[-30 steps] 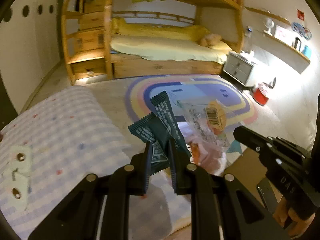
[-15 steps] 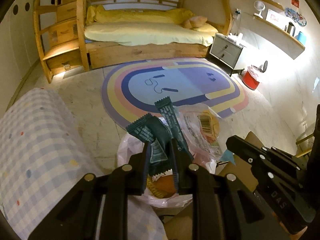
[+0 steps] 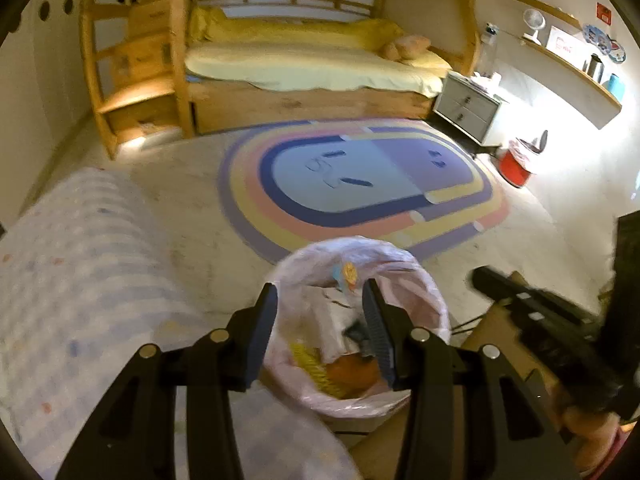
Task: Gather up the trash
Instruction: 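Move both open grippers back over the table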
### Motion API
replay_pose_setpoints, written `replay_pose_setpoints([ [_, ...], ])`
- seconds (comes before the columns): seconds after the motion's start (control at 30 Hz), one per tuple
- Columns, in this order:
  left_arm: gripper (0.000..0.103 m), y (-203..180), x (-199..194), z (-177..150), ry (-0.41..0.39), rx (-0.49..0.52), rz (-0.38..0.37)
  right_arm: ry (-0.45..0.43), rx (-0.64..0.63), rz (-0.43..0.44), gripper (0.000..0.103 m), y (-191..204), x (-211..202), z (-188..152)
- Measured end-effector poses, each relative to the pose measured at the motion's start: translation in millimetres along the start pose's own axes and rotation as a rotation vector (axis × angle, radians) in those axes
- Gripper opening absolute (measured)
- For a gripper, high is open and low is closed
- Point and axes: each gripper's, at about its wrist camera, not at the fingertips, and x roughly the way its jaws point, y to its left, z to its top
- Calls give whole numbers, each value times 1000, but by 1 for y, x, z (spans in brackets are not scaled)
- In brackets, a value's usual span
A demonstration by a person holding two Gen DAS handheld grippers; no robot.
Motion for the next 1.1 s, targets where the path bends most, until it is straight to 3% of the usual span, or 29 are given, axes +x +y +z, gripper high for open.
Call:
replay_pose_setpoints([
  [0.27, 44, 22, -71, -21, -82, -15, 98, -62, -74, 29, 12, 38, -47, 2],
  [0.6, 56, 67, -145, -71, -125, -113, 214, -38, -218, 187, 13, 123, -71, -14],
  [0.73, 59, 100, -170, -94, -141, -189, 289, 1, -300, 231, 29, 172, -64, -22],
  [1.1, 62, 209, -231, -160, -147, -386, 529, 105, -520, 385, 41, 298, -28, -50],
])
